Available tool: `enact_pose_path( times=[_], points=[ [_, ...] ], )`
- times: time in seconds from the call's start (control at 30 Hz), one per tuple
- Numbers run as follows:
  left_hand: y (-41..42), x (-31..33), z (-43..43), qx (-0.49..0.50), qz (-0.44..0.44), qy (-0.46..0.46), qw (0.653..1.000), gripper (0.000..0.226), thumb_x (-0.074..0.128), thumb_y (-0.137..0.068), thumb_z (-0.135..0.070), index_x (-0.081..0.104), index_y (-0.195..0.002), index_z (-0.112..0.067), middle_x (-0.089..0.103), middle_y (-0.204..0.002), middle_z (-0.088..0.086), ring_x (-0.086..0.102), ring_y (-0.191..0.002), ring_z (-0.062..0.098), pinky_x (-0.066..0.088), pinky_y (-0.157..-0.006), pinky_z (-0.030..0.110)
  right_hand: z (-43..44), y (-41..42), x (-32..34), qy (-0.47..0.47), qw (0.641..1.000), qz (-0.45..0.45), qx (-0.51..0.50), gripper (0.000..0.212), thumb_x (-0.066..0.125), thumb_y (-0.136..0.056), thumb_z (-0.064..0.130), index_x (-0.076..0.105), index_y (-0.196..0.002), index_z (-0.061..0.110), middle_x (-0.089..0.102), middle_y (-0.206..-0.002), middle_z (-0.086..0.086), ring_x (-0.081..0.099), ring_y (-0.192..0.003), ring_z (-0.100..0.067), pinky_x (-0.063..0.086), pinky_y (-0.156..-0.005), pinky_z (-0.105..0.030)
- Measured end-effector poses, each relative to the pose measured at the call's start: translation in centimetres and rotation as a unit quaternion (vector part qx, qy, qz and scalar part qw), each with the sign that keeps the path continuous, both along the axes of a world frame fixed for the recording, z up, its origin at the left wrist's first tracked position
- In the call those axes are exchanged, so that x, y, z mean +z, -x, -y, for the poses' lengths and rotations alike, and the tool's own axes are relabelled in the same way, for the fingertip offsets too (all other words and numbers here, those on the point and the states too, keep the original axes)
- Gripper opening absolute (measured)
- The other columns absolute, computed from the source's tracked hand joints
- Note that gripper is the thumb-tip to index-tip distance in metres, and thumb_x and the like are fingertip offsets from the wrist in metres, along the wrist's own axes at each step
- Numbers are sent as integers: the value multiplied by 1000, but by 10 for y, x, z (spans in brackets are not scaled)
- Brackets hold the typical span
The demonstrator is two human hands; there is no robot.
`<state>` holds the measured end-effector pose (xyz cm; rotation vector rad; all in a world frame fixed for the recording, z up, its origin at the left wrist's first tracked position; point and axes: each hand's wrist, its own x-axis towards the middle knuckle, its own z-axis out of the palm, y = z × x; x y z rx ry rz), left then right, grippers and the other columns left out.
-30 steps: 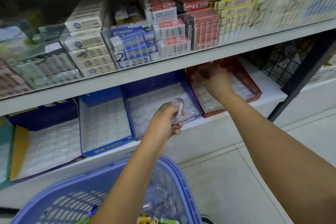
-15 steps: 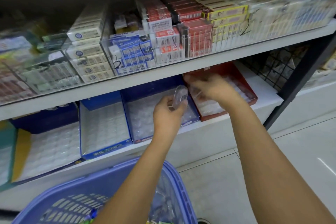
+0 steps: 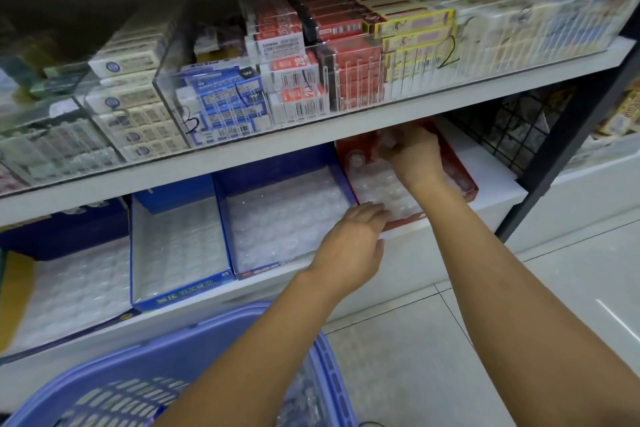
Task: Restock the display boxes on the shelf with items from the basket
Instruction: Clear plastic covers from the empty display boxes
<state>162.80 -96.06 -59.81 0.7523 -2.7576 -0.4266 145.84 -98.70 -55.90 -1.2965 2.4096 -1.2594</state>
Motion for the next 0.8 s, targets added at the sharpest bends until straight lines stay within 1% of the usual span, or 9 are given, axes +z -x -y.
enact_pose_path(
  times=[0.07,0.1,0.17,0.27,0.5,0.57,0.67,0.73,0.8],
  points=[
    [-2,-5,1,-5,0,14,1000,52,46,-95,-16,34,-146,-17,32,-153,-1,24,-141,15,19,-115,24,3,-1,-10,-9,1000,-18,-1,22,67,-80,17,67,-100,10,70,-100,-11,64,-95,-28,39,-71,-20],
    [-1,-6,2,-4,-4,16,1000,53,46,-95,-16,32,-146,-17,31,-153,-1,24,-141,15,19,-115,25,5,0,-12,-21,999,-25,-4,21,67,-81,18,67,-100,10,70,-100,-12,64,-93,-28,40,-70,-20],
    [0,-7,1,-5,-10,18,1000,54,47,-94,-15,32,-146,-17,31,-153,-1,24,-142,15,19,-116,25,11,0,-14,-60,996,-58,-11,20,66,-84,21,67,-98,7,69,-99,-13,64,-92,-28,39,-67,-21],
    [0,-8,0,-10,-16,25,1000,57,49,-93,-14,31,-147,-15,29,-154,0,23,-142,15,15,-116,23,20,-1,-14,-125,986,-108,-28,22,64,-87,23,68,-99,6,69,-103,-14,65,-97,-29,42,-69,-24],
    [-2,-7,-3,-15,10,26,999,63,50,-92,-14,23,-150,-13,21,-157,3,16,-145,17,9,-116,22,25,-6,-12,-171,976,-121,-57,18,61,-89,18,69,-97,3,69,-101,-16,65,-97,-30,46,-72,-27],
    [-2,-3,-4,-13,20,17,1000,64,50,-92,-13,22,-150,-13,21,-157,4,16,-145,17,12,-116,23,23,-15,-10,-169,971,-155,-59,16,55,-90,12,67,-94,1,69,-101,-17,65,-97,-32,46,-71,-28],
    [-2,3,-5,-20,31,-9,999,64,51,-90,-11,25,-148,-11,25,-155,6,20,-143,18,23,-114,26,18,-28,-15,-156,962,-217,-53,22,44,-94,9,60,-104,-2,64,-109,-21,60,-103,-35,45,-79,-35],
    [-2,5,-4,-16,49,-24,998,67,52,-90,-13,21,-149,-12,22,-156,5,17,-144,18,26,-113,29,17,-29,-16,-157,963,-214,-54,24,43,-94,9,58,-107,-3,62,-112,-22,58,-106,-36,45,-81,-36],
    [-1,6,-2,-12,72,-33,997,70,52,-91,-15,16,-151,-12,15,-158,4,12,-146,17,24,-114,30,16,-28,-11,-175,962,-202,-50,24,44,-92,5,59,-109,-2,62,-115,-21,58,-109,-36,46,-84,-36]
  ],
)
